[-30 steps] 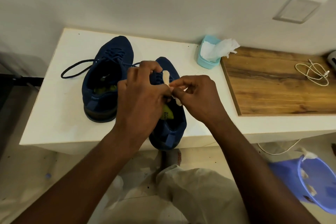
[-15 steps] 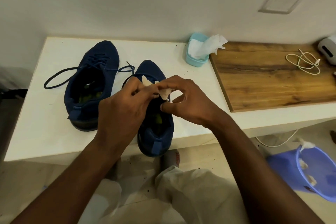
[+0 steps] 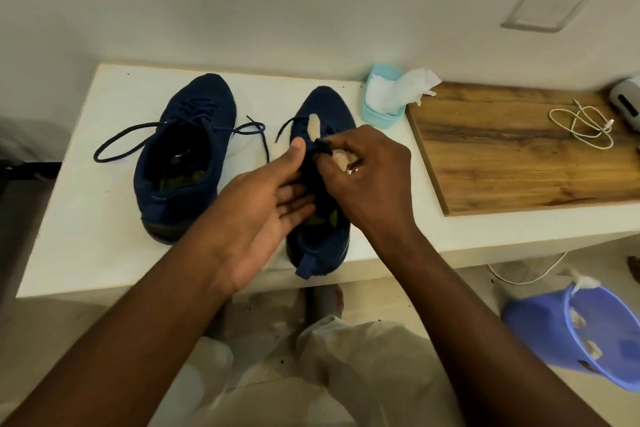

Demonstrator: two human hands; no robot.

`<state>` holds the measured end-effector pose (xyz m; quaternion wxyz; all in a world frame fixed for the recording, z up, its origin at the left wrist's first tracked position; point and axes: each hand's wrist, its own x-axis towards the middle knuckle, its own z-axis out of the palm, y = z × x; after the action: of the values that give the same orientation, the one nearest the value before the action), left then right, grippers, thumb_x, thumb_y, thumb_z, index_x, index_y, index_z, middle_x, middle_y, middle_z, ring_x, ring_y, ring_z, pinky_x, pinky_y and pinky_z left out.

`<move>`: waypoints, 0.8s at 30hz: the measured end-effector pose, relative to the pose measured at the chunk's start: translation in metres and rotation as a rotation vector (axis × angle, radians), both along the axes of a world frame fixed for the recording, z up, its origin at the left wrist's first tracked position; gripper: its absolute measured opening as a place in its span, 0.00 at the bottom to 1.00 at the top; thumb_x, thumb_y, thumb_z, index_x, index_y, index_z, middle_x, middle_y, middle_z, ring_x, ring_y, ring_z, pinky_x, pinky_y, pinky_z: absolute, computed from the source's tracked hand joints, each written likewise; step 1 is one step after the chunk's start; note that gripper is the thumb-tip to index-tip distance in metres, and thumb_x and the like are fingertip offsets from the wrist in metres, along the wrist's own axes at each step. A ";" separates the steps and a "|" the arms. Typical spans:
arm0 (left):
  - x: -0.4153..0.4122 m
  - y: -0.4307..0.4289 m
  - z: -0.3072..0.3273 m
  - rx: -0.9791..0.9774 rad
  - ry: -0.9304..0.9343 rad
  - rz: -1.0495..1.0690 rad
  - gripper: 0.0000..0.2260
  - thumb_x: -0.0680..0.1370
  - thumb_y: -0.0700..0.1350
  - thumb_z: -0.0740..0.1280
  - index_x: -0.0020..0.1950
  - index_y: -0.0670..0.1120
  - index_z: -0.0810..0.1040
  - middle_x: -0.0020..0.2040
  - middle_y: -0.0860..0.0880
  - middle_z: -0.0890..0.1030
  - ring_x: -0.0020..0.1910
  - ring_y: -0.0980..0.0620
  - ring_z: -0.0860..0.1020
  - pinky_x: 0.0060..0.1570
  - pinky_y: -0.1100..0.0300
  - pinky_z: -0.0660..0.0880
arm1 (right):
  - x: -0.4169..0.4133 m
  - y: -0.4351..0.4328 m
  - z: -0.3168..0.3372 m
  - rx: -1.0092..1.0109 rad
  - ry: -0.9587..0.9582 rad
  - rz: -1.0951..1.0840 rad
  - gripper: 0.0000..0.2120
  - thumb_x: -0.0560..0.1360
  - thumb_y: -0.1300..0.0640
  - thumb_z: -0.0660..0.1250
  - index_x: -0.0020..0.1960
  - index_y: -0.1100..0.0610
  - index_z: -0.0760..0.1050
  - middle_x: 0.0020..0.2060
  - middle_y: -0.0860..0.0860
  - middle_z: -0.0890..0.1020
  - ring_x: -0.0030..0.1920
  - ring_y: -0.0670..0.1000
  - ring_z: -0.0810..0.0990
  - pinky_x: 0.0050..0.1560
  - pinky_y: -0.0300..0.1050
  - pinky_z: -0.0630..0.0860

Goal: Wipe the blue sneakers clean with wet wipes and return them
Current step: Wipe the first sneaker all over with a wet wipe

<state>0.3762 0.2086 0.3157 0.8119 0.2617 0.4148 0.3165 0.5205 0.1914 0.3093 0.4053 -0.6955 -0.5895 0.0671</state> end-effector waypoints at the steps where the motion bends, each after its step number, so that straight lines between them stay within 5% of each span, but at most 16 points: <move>1: 0.002 0.004 -0.001 -0.082 -0.088 0.018 0.18 0.81 0.54 0.66 0.62 0.43 0.80 0.56 0.44 0.86 0.58 0.48 0.84 0.61 0.54 0.78 | 0.000 -0.003 0.000 -0.007 0.013 0.033 0.07 0.73 0.55 0.72 0.50 0.50 0.84 0.42 0.44 0.83 0.43 0.43 0.80 0.46 0.40 0.77; 8: 0.010 0.005 -0.023 -0.138 -0.163 0.223 0.11 0.81 0.37 0.64 0.60 0.35 0.80 0.53 0.38 0.83 0.46 0.47 0.84 0.42 0.58 0.83 | 0.012 -0.013 0.016 -0.306 0.219 0.430 0.13 0.69 0.62 0.79 0.53 0.55 0.85 0.44 0.45 0.86 0.42 0.42 0.83 0.44 0.33 0.76; 13: 0.009 0.005 -0.025 -0.107 -0.236 0.216 0.12 0.81 0.32 0.59 0.61 0.35 0.78 0.58 0.36 0.82 0.59 0.42 0.83 0.57 0.48 0.81 | 0.019 -0.007 0.024 -0.017 0.636 0.083 0.09 0.73 0.61 0.74 0.53 0.56 0.84 0.43 0.49 0.86 0.44 0.53 0.84 0.44 0.43 0.80; 16: 0.011 0.004 -0.026 -0.097 -0.271 0.209 0.15 0.81 0.30 0.58 0.67 0.34 0.75 0.61 0.36 0.82 0.61 0.41 0.81 0.57 0.50 0.81 | 0.017 -0.004 0.021 -0.007 0.373 0.060 0.09 0.76 0.59 0.71 0.56 0.52 0.84 0.46 0.46 0.85 0.47 0.44 0.81 0.44 0.37 0.77; 20: 0.014 0.002 -0.026 -0.069 -0.267 0.218 0.13 0.81 0.29 0.58 0.62 0.33 0.77 0.53 0.38 0.83 0.54 0.45 0.83 0.48 0.57 0.83 | -0.003 -0.008 0.012 -0.192 -0.265 0.270 0.14 0.73 0.62 0.70 0.57 0.53 0.84 0.48 0.50 0.83 0.51 0.53 0.76 0.50 0.51 0.76; 24: 0.013 -0.002 -0.027 -0.085 -0.287 0.229 0.15 0.80 0.28 0.59 0.65 0.33 0.75 0.57 0.37 0.83 0.53 0.46 0.85 0.47 0.60 0.82 | -0.001 -0.012 0.027 -0.292 -0.294 0.431 0.14 0.71 0.66 0.72 0.55 0.55 0.85 0.44 0.54 0.83 0.45 0.54 0.77 0.43 0.51 0.77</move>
<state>0.3891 0.2071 0.2885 0.8318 0.1306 0.3346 0.4231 0.5196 0.1796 0.3362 0.1876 -0.6075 -0.7602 0.1340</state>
